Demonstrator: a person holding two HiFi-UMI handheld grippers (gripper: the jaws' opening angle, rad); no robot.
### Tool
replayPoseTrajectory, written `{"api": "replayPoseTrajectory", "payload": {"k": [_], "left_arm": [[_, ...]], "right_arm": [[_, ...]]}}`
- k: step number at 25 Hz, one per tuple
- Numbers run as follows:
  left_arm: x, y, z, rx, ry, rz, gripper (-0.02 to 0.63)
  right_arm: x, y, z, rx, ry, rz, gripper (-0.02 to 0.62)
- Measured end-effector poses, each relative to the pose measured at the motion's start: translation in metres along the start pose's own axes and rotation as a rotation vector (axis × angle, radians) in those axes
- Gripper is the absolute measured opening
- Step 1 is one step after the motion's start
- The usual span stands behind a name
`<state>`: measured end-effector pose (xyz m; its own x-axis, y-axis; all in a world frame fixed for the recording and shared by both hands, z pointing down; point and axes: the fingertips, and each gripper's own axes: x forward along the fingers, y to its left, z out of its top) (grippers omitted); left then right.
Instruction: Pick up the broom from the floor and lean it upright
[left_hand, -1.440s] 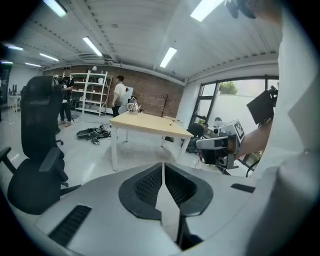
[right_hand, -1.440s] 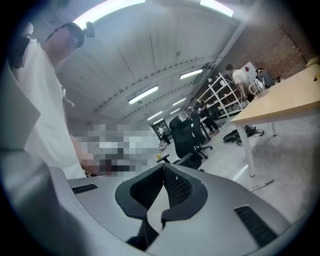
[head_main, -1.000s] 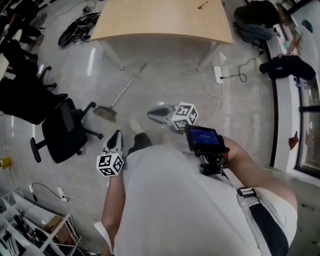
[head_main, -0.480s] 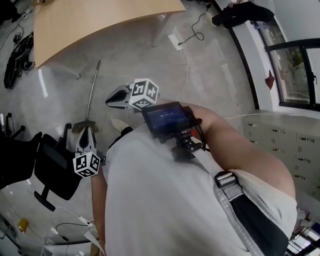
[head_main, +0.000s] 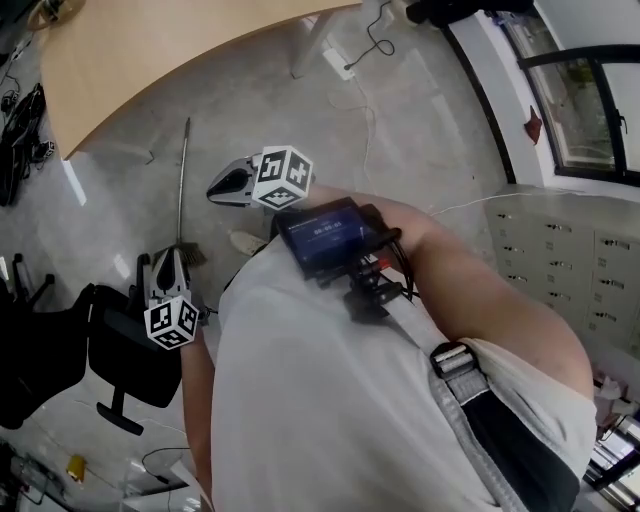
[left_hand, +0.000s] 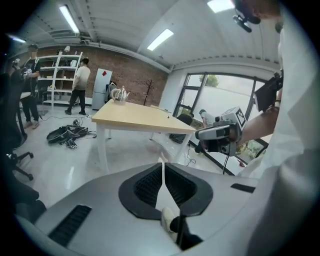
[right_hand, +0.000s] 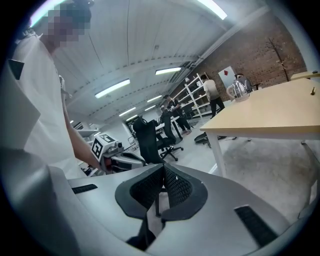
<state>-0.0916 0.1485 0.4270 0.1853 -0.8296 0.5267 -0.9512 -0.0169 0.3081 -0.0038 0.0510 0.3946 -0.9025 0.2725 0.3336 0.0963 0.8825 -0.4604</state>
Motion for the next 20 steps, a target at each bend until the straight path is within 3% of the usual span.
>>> {"api": "replayPoseTrajectory", "payload": {"k": [5, 11, 13, 18, 20], "left_arm": [[0.004, -0.011, -0.014, -0.002, 0.067, -0.013, 0.020], [0.071, 0.003, -0.014, -0.006, 0.193, 0.036, 0.020], [0.085, 0.003, -0.026, 0.020, 0.228, 0.032, 0.020], [0.116, 0.013, -0.059, 0.172, 0.334, 0.067, 0.020], [0.136, 0.013, -0.074, 0.168, 0.365, 0.080, 0.020]], "right_arm": [[-0.008, 0.000, -0.021, 0.048, 0.007, -0.009, 0.015], [-0.003, -0.074, -0.045, 0.125, 0.063, 0.051, 0.015], [-0.007, -0.086, -0.057, 0.126, 0.088, 0.051, 0.015], [-0.013, -0.108, -0.094, 0.103, 0.196, 0.089, 0.015], [-0.020, -0.124, -0.109, 0.098, 0.245, 0.105, 0.015]]}}
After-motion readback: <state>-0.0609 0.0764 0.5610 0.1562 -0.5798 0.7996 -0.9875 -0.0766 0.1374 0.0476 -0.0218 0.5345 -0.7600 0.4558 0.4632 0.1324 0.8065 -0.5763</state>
